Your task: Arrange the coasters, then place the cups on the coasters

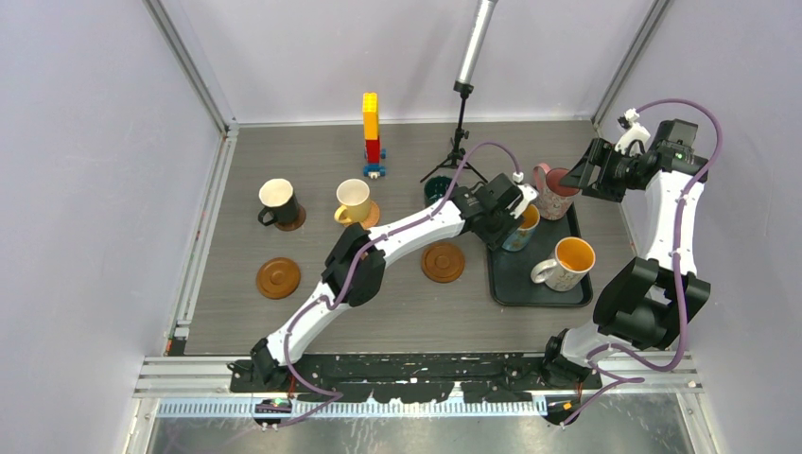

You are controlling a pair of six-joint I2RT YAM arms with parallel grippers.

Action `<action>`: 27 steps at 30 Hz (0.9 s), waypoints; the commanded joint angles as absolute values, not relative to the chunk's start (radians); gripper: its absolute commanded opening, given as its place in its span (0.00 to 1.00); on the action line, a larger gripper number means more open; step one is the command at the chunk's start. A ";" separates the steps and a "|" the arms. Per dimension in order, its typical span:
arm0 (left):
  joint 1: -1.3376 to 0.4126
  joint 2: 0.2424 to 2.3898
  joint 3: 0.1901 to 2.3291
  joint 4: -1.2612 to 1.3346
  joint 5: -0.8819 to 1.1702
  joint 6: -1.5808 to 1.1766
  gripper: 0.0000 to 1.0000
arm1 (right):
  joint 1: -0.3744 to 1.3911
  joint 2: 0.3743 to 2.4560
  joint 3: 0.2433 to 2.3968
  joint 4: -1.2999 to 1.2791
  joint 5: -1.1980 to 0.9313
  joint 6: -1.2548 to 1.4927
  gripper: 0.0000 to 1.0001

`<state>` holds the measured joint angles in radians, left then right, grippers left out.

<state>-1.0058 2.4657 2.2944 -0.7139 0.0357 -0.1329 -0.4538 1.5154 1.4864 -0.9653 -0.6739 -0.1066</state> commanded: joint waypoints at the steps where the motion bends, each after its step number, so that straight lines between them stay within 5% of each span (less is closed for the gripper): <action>1: -1.002 2.469 2.351 -0.674 0.012 -0.103 0.40 | -0.459 1.488 1.495 -0.948 -0.676 -0.100 0.74; 8: -1.002 2.434 2.350 -0.648 0.031 -0.080 0.00 | -0.459 1.490 1.506 -0.952 -0.674 -0.097 0.74; 27: -0.875 2.098 2.263 -0.490 0.389 -0.040 0.00 | -0.459 1.496 1.528 -0.961 -0.654 -0.112 0.74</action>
<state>-0.9333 2.3196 2.2704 -0.6342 0.2485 -0.0242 -0.4538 1.5154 1.4906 -0.9661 -0.6628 -0.1028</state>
